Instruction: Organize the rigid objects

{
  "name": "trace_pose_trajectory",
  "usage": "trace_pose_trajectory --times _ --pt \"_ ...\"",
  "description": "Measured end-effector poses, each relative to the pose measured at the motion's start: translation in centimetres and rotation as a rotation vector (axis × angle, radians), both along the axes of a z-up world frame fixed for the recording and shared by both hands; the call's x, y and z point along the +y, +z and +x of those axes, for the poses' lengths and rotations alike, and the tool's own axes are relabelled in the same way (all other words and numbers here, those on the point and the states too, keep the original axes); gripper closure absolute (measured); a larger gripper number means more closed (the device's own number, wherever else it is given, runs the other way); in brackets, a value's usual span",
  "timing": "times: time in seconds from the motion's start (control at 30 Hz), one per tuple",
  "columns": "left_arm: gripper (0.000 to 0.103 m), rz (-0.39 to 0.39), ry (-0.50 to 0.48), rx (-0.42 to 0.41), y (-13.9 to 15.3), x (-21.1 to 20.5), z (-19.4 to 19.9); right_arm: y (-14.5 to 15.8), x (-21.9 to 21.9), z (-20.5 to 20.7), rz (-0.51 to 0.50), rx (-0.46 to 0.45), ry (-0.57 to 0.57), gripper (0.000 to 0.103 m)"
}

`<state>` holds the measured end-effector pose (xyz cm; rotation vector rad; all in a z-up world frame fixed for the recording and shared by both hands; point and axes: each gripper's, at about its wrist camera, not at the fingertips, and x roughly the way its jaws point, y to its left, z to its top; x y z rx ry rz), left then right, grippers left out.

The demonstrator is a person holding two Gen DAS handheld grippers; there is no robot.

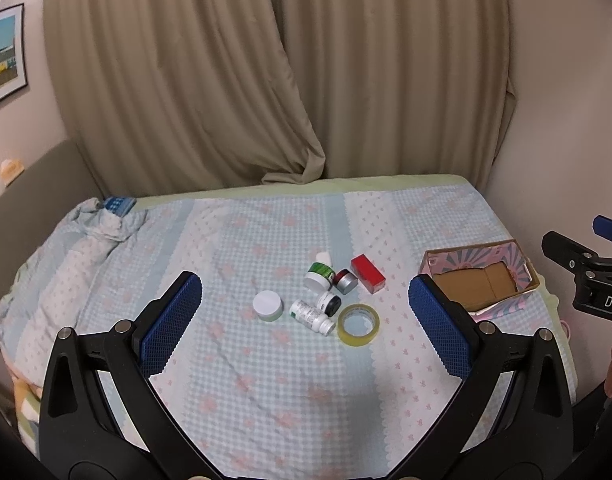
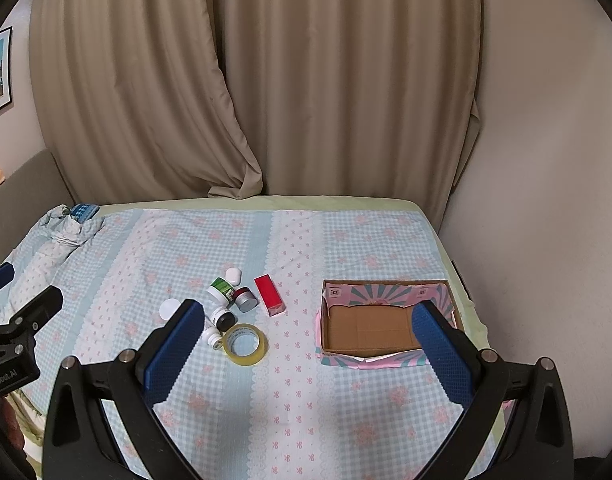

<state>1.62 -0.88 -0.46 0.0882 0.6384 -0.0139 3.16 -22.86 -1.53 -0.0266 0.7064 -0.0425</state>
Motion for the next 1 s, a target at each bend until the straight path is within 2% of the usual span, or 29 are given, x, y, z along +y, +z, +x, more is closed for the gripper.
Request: trace_pose_trajectory --times 1.0 --pt "0.000 -0.005 0.006 -0.012 0.27 -0.26 -0.96 0.13 -0.26 0.04 0.012 0.000 0.000 0.000"
